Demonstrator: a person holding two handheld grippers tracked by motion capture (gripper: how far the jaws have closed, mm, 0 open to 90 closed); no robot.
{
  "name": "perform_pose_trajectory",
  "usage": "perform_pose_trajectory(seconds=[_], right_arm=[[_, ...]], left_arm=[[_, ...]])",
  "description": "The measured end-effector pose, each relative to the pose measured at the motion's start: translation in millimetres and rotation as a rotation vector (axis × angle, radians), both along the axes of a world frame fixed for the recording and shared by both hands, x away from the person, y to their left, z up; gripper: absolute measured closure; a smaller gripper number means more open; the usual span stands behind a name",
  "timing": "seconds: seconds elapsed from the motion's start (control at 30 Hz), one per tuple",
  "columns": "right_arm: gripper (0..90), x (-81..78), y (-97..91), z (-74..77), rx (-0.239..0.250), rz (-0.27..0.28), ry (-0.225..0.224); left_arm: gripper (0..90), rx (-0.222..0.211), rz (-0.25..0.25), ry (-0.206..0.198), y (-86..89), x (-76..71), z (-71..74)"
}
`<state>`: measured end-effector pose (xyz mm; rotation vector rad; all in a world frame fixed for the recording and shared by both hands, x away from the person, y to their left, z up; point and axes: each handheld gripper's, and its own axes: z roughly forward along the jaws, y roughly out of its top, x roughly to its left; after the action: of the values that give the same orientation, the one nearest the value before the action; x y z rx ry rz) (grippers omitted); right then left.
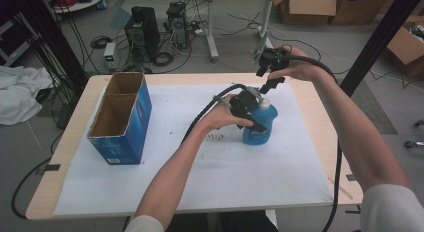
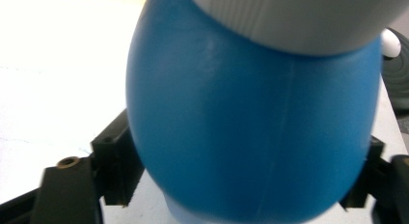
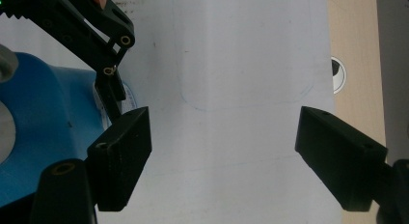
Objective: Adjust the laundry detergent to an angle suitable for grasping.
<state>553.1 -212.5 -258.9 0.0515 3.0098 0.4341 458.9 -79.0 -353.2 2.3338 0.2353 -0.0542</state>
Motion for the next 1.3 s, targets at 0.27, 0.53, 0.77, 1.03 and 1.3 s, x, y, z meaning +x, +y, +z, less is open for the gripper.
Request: perform_pose_trajectory(seconds=[0.27, 0.53, 0.77, 1.03, 1.3], right_arm=[[20.4, -0.3, -1.1, 0.9, 0.0, -0.003, -0.007], [20.4, -0.2, -1.2, 0.7, -0.001, -0.005, -0.008], [20.3, -0.1, -1.4, 0.7, -0.003, -0.008, -0.007], [20.3, -0.2, -1.7, 1.1, -0.002, -0.005, -0.01], [20.2, 0.2, -2.2, 0.5, -0.005, -0.008, -0.008]], left_arm=[[28.3, -0.006, -0.004, -0.006, -2.3, -0.3, -3.1], [32.8, 0.005, -0.009, -0.02, -3.1, -0.1, -4.7], [35.3, 0.007, -0.001, -0.022, -2.7, -0.3, -5.9], [38.6, -0.003, 0.004, -0.028, -3.0, -0.1, -7.2], [42.2, -0.009, 0.007, -0.032, -2.9, 0.6, -7.9]])
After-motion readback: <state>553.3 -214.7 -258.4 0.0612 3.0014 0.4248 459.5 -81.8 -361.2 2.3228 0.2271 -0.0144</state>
